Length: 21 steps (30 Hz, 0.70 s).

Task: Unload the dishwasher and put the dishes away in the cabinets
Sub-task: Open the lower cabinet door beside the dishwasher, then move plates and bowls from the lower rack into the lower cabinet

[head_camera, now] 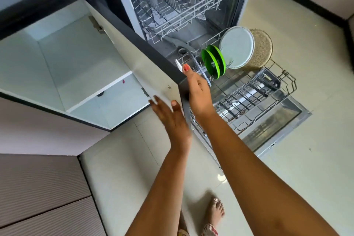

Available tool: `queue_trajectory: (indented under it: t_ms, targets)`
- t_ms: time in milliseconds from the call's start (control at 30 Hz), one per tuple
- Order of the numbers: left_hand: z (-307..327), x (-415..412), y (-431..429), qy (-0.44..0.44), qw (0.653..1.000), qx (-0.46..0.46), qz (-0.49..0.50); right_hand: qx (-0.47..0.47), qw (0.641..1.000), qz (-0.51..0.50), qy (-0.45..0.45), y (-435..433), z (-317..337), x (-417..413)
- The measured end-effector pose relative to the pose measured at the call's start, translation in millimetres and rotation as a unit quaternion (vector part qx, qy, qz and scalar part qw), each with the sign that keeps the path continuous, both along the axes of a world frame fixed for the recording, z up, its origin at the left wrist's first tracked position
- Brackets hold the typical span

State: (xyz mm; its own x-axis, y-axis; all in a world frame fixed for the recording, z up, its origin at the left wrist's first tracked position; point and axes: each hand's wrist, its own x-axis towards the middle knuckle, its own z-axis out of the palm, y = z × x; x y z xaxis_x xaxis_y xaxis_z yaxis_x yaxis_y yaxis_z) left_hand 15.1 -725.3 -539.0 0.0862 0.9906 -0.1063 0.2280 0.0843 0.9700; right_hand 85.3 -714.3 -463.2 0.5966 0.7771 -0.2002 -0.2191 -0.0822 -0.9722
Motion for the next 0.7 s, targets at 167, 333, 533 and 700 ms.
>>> queue_trajectory:
  t_ms: [167,333,533,700]
  targets:
    - [-45,-13,-18,0.143,0.988,-0.059,-0.012,0.007,0.999,-0.029,-0.029,-16,-28,-2]
    - [-58,-28,-33,0.280,0.923,-0.159,-0.210,-0.116,0.989,-0.074,-0.055,-41,-74,6]
    - [-63,-14,-33,0.318,0.846,-0.239,-0.354,-0.216,0.974,-0.048,-0.047,-59,-123,18]
    - [-67,35,-25,0.303,0.845,-0.220,-0.382,-0.252,0.964,0.002,-0.089,-56,-137,69]
